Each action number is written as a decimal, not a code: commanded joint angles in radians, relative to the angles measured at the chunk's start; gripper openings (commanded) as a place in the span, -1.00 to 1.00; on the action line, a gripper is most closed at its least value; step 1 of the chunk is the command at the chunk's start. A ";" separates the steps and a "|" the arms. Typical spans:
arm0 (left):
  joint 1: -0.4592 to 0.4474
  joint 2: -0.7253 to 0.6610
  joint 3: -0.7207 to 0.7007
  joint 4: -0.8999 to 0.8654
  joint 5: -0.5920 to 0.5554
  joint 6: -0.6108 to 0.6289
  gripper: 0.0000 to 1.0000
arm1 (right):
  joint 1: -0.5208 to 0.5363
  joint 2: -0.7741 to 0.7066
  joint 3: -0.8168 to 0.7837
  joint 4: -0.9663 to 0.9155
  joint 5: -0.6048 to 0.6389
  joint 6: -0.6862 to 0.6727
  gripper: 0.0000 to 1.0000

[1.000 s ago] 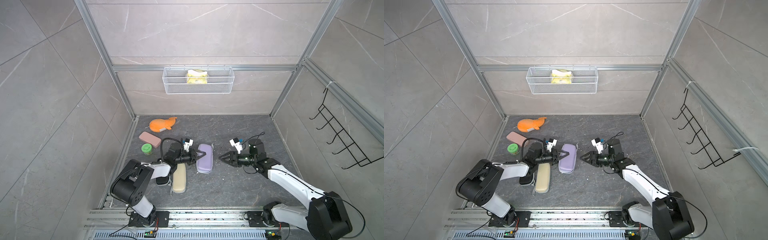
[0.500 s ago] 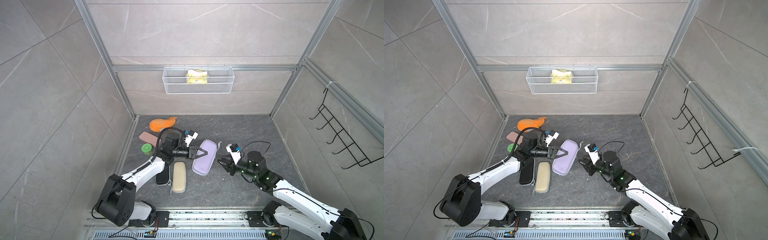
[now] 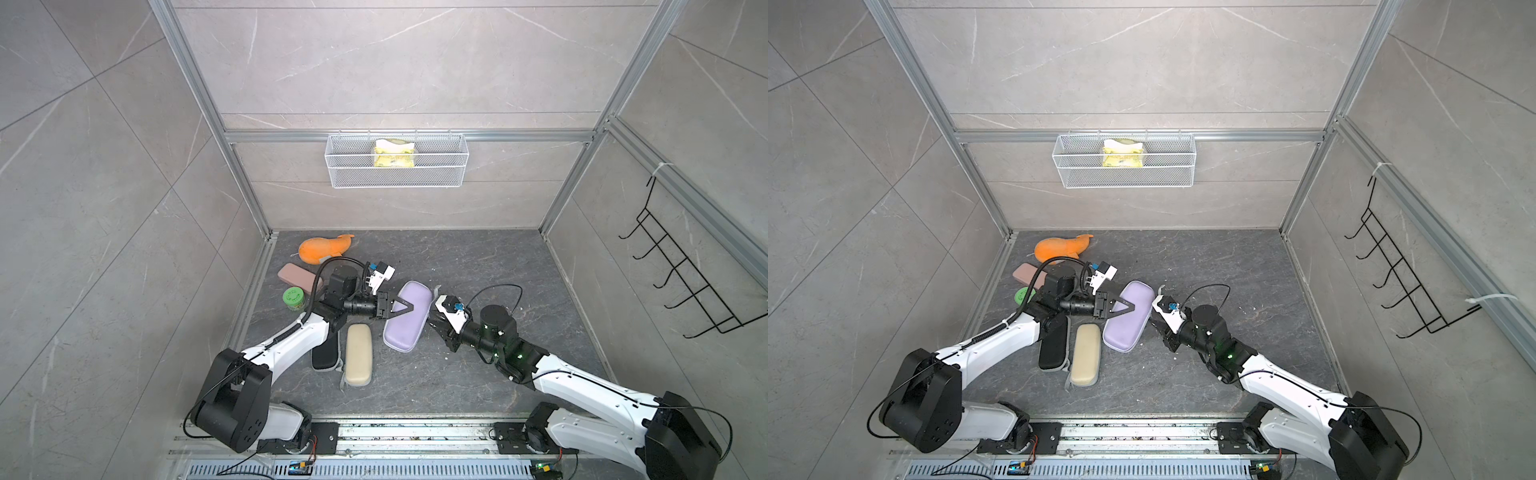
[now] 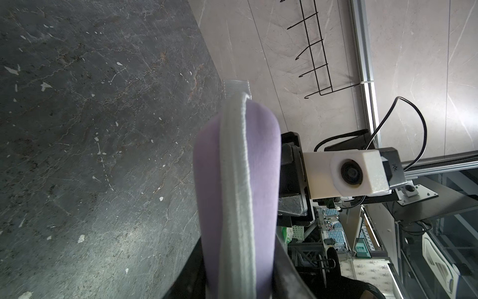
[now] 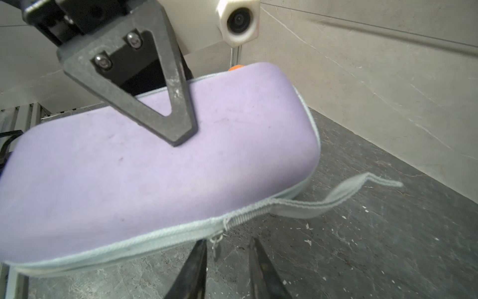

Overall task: Put umbrellas into zippered umbrella sleeves
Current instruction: Zip the zipper on the umbrella sleeve.

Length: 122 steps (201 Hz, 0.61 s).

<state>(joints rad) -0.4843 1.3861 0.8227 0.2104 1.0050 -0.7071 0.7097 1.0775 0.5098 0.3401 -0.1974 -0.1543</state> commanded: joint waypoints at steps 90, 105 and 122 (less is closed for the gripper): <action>-0.017 -0.035 0.010 0.098 0.041 -0.031 -0.68 | 0.040 0.057 0.045 0.065 0.064 -0.072 -0.53; -0.017 -0.034 0.010 0.098 0.040 -0.032 -0.69 | 0.047 0.050 0.050 0.054 0.083 -0.085 -0.52; -0.015 -0.030 0.008 0.098 0.038 -0.033 -0.69 | 0.054 0.044 0.056 0.048 0.093 -0.096 -0.53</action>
<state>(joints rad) -0.4976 1.3861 0.8223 0.2344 1.0050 -0.7288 0.7506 1.1408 0.5312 0.3790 -0.1349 -0.2161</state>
